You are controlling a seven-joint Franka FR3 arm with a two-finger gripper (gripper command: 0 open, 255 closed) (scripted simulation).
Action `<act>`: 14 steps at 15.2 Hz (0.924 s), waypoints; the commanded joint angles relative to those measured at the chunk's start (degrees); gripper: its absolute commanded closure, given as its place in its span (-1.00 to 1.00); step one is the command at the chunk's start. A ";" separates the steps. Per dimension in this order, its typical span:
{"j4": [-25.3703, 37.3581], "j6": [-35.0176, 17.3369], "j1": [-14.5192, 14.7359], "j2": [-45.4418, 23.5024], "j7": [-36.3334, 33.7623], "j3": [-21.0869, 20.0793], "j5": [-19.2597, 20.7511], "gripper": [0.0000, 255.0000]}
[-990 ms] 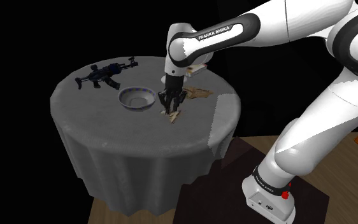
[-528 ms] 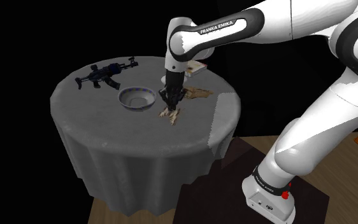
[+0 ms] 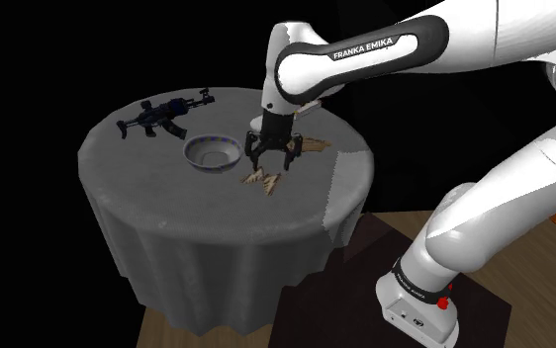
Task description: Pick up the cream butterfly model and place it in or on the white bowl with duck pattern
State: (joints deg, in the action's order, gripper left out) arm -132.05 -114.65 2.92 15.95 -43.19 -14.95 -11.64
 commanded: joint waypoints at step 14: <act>-7.79 -9.70 -2.71 1.99 -32.64 -8.05 1.02 -1.00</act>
State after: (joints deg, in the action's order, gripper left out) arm -139.83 -124.32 0.21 17.96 -75.82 -22.99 -10.63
